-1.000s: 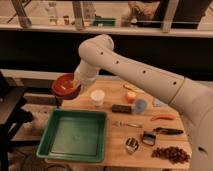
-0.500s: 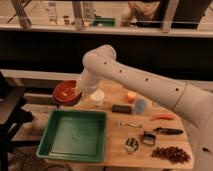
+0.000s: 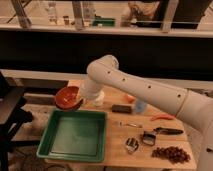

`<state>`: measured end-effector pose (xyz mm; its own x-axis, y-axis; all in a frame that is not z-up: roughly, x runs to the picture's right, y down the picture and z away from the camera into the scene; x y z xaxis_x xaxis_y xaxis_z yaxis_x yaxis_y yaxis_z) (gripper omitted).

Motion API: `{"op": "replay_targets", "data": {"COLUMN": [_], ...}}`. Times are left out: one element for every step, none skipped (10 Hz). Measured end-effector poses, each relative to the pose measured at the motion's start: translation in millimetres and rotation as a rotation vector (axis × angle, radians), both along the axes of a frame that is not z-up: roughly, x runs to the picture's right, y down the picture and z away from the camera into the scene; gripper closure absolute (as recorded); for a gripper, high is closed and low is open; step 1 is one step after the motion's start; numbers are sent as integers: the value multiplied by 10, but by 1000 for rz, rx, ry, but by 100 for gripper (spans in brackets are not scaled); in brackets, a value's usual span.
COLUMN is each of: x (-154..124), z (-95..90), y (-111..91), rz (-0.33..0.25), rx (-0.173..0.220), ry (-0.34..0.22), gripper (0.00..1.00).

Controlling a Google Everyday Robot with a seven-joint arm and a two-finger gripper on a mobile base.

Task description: Stack bowls into tray

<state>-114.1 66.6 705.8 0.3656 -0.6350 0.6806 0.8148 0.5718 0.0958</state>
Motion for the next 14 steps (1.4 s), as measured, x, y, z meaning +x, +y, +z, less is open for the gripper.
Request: {"op": "replay_targets", "data": {"x": [18, 53, 94, 135, 159, 155, 144, 181, 204, 246, 277, 261, 234, 256], "z": [93, 187, 267, 316, 336, 367, 420, 466, 462, 444, 452, 483, 510, 528], "y": [130, 257, 371, 468, 509, 575, 676, 745, 801, 866, 889, 923, 971, 1025], "rz": [4, 10, 17, 23, 25, 23, 18, 21, 22, 24, 30, 32, 33, 38], "rx": [-4, -9, -15, -23, -27, -29, -30, -32, -33, -35, -35, -36, -39, -44], "ry": [-5, -7, -7, -7, -6, -7, -10, -4, 5, 15, 19, 22, 26, 38], "gripper": [100, 100, 100, 100, 100, 100, 100, 100, 100, 100, 100, 100, 100, 100]}}
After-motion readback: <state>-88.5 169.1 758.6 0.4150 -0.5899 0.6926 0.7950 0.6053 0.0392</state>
